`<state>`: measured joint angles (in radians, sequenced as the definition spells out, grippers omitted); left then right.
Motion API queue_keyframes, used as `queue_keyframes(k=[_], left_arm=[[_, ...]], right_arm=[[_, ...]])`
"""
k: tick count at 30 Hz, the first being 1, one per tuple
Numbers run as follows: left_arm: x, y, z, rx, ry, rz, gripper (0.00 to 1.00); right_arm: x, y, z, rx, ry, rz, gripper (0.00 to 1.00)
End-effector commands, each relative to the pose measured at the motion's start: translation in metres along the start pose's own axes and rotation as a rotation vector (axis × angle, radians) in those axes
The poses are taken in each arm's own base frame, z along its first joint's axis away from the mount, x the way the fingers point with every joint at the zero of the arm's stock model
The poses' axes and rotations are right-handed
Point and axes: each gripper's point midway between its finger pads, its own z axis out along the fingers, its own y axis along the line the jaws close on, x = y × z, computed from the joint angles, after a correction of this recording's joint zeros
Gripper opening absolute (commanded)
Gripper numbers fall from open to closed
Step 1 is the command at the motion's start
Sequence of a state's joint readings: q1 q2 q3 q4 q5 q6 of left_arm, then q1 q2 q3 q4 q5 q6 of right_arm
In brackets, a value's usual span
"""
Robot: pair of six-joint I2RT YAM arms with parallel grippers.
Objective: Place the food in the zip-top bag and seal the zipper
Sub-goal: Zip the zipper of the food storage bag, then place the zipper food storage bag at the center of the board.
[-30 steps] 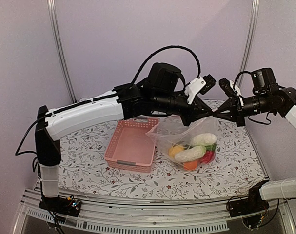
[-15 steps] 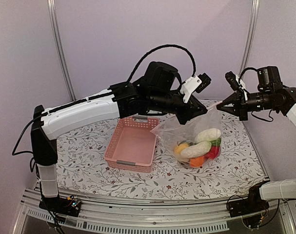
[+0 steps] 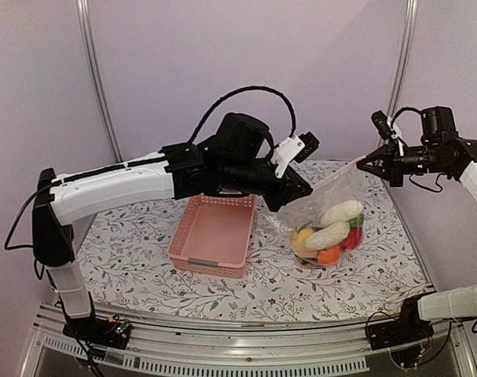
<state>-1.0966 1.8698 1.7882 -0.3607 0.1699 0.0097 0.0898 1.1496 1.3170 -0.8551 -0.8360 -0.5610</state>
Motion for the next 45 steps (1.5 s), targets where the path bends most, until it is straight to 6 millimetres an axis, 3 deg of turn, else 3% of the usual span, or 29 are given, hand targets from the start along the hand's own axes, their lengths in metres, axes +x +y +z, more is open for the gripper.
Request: queue_keyframes(k=[1,10,23,27,31,34,37,43,45], left_arm=[[0.059,0.009,-0.017,-0.02,0.191,-0.083,0.08],[0.081,0.015,-0.037,-0.059,0.208,-0.115,0.08],[0.11,0.02,-0.049,-0.083,0.252,-0.161,0.08],[0.11,0.021,-0.05,-0.086,0.245,-0.162,0.08],[0.098,0.023,-0.043,-0.082,0.215,-0.146,0.07],[0.087,0.038,-0.038,-0.11,0.194,-0.125,0.05],[0.073,0.066,-0.034,-0.14,0.163,-0.108,0.02],[0.008,0.142,-0.034,-0.315,0.078,0.052,0.0],[-0.008,0.15,-0.034,-0.335,0.062,0.106,0.0]], right_arm=[[-0.015,-0.035,-0.014,0.149,-0.043,-0.052,0.0],[-0.013,-0.042,-0.013,0.164,-0.038,-0.039,0.0],[-0.009,-0.05,-0.012,0.187,-0.036,-0.012,0.0],[-0.007,-0.05,-0.011,0.182,-0.034,-0.007,0.0],[-0.002,-0.05,-0.008,0.17,-0.028,0.005,0.0],[-0.002,-0.055,-0.006,0.18,-0.027,0.01,0.0],[-0.012,-0.065,-0.005,0.199,-0.043,0.006,0.0],[-0.043,-0.106,0.007,0.217,-0.085,-0.049,0.0],[-0.049,-0.112,0.011,0.209,-0.094,-0.095,0.0]])
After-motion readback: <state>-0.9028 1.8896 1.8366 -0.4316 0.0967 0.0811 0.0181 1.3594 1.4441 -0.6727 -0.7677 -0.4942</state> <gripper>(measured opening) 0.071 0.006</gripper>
